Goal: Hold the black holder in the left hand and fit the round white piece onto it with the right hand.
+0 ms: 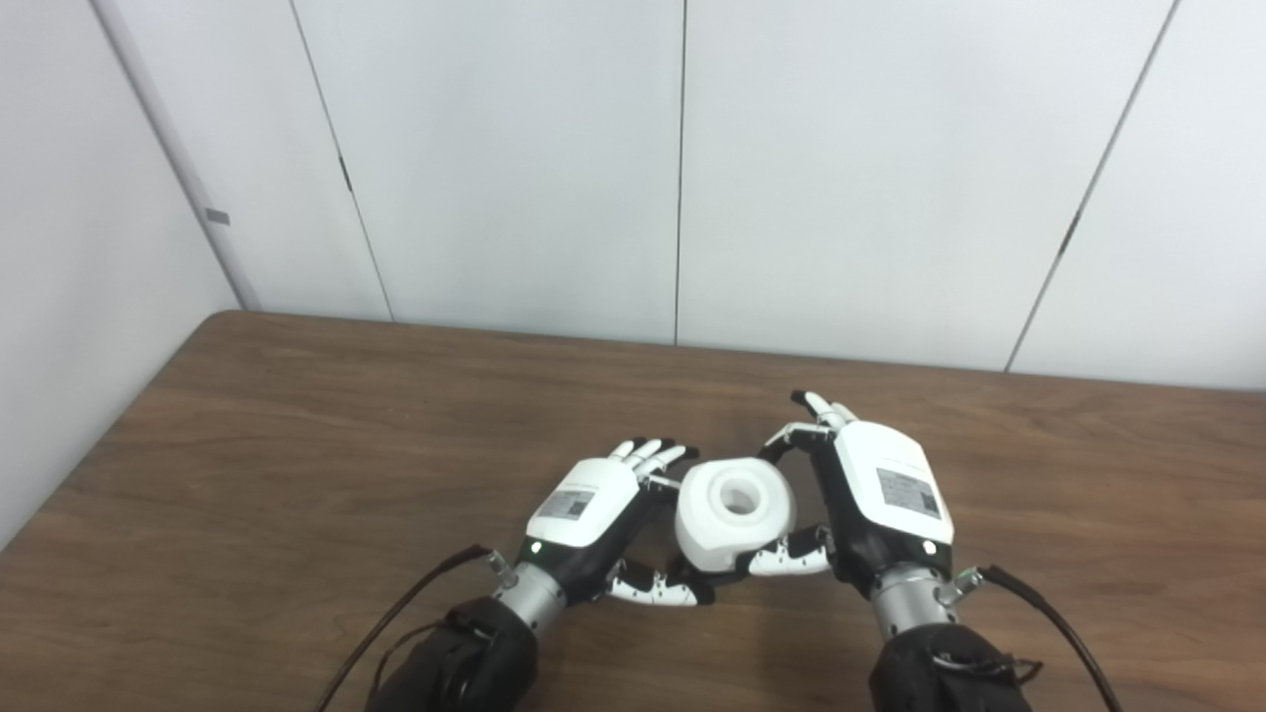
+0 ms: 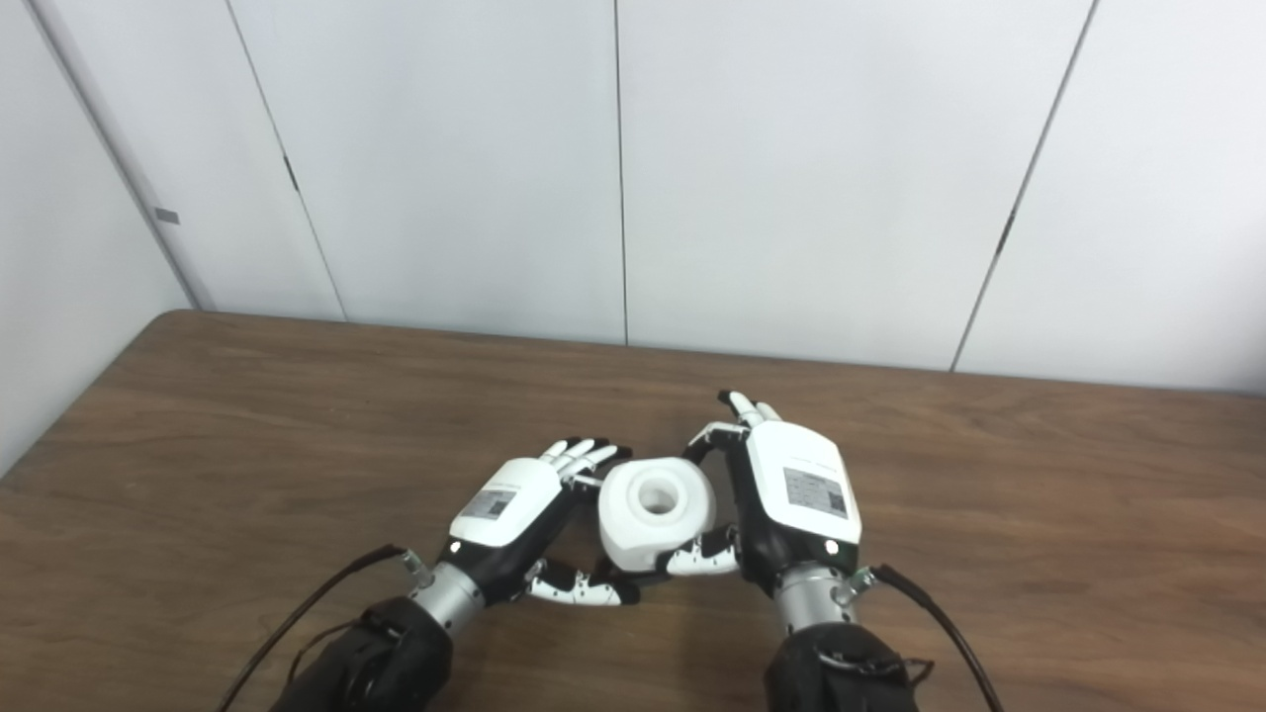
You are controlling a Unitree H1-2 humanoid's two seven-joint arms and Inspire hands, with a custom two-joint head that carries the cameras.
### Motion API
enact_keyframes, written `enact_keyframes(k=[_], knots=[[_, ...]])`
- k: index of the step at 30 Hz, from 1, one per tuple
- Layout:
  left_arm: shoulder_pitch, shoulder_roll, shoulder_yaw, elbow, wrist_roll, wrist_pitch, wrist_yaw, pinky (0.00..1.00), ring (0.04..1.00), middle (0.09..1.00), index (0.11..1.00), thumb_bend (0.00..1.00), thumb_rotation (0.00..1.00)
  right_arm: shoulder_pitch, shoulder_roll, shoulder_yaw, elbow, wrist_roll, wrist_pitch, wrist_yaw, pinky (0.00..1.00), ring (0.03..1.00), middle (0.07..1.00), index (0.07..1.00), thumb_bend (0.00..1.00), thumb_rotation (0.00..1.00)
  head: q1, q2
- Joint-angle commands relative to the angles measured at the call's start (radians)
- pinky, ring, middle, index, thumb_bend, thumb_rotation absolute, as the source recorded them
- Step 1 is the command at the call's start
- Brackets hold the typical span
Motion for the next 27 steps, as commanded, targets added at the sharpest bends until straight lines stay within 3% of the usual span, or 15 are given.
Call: enact_keyframes(k=[1,27], knots=[[-0.030,-0.010,-0.021,-0.016,-0.003,-0.022,0.000,1.00,0.972,0.933,0.481,0.52,0.04,-0.012,-0.006,0.006,0.040,-0.003,0.001,0.008,0.65,0.917,0.915,0.483,0.51,0.14,0.001,0.000],[-0.034,-0.004,-0.029,0.004,-0.004,-0.034,0.023,1.00,0.966,0.933,0.481,0.52,0.04,-0.013,-0.018,0.017,0.040,0.012,0.010,0.002,0.66,0.914,0.916,0.484,0.51,0.14,-0.007,-0.015]])
